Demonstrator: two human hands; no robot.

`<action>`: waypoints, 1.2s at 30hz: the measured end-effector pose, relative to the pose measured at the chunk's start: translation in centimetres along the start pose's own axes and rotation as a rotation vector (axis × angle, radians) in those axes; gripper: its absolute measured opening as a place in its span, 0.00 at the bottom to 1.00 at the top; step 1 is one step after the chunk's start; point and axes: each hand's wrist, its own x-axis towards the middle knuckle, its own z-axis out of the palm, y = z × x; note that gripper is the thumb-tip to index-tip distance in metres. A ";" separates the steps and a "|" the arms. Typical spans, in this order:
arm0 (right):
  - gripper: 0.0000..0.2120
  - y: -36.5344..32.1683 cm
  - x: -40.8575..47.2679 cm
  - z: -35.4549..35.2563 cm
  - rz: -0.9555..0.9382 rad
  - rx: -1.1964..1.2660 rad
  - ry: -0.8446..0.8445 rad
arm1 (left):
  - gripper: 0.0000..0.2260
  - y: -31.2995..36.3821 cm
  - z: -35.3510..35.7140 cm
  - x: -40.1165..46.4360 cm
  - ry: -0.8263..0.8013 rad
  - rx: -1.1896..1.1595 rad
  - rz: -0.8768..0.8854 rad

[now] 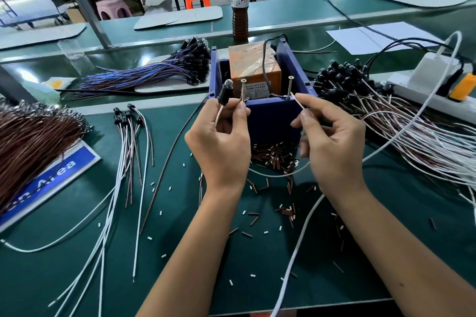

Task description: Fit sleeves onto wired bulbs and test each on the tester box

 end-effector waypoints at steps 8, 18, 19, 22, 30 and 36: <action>0.12 0.2 0.2 -0.1 -0.035 0.033 0.037 | 0.02 0.0 0.0 0.0 -0.009 0.003 0.000; 0.12 0.1 0.2 -0.1 -0.030 0.015 0.026 | 0.02 -0.1 0.0 0.0 -0.025 -0.011 -0.019; 0.12 0.1 0.2 -0.1 -0.032 0.014 0.026 | 0.02 -0.1 0.0 0.0 -0.024 -0.014 -0.022; 0.12 0.1 0.2 -0.1 -0.035 0.016 0.028 | 0.02 -0.2 0.1 0.1 -0.016 -0.014 -0.021; 0.13 0.0 0.2 -0.1 -0.036 0.005 0.020 | 0.03 -0.6 0.1 0.0 -0.030 -0.023 -0.022; 0.13 -0.4 0.2 -0.6 -0.026 0.022 0.060 | 0.02 0.3 -0.3 -0.1 0.029 -0.093 0.041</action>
